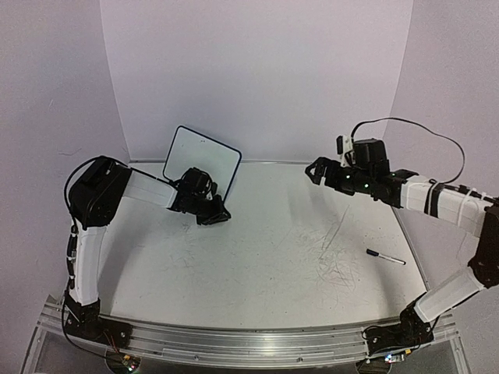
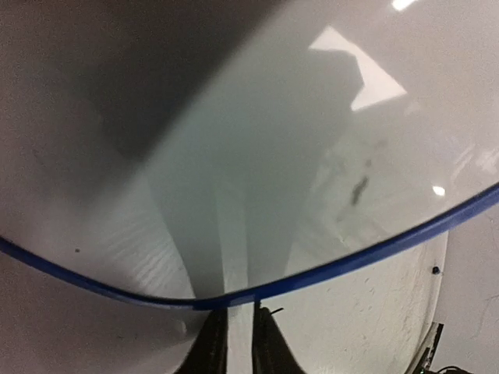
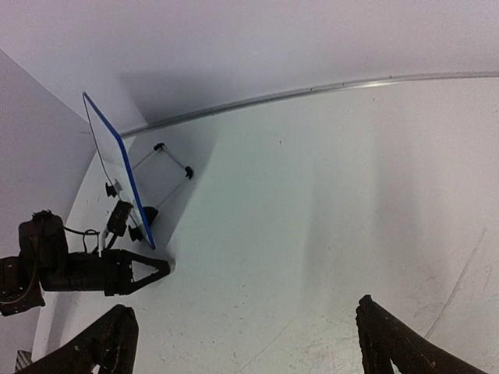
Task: Write a sentence on the whiteboard
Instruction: Move the whiteboard stand to the corner of the board.
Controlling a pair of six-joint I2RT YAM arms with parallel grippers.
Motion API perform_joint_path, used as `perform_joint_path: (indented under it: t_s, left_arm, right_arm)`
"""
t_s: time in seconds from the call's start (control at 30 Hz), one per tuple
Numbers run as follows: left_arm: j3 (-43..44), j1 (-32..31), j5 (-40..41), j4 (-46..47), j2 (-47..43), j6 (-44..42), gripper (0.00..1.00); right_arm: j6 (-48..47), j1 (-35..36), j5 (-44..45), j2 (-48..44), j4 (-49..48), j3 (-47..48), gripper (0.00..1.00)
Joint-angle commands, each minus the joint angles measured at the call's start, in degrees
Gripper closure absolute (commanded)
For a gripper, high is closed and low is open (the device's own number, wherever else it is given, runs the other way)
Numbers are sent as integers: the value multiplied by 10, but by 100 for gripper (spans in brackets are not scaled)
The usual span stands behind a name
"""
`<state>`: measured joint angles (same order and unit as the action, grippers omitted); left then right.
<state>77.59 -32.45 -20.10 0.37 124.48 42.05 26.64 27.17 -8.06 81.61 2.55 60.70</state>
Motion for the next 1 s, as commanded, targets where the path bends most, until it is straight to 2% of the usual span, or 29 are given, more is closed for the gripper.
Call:
perform_joint_path:
  t_s: [0.0, 0.23, 0.4, 0.5, 0.6, 0.73, 0.87, 0.97]
  left_arm:
    - [-36, 4, 52, 18, -36, -13, 76]
    - [-133, 35, 111, -35, -156, -111, 60]
    - [-145, 122, 120, -70, -207, -167, 48]
    - [-106, 176, 117, -79, -195, -217, 36]
    - [-26, 206, 115, -115, -142, -289, 31]
    - [99, 226, 94, -197, -62, -404, 30]
    - [147, 243, 43, -217, -29, -484, 33]
    - [178, 245, 22, -235, -11, -528, 39]
  right_arm:
    - [9, 34, -6, 42, -21, 36, 2]
    - [8, 49, -22, 77, -47, 47, 2]
    - [3, 58, -35, 106, -47, 70, 2]
    - [4, 61, -38, 112, -48, 77, 2]
    - [1, 62, -39, 110, -49, 79, 2]
    - [-9, 62, -33, 92, -50, 67, 2]
    - [-14, 62, -20, 68, -57, 42, 2]
    - [-14, 62, -19, 51, -57, 30, 2]
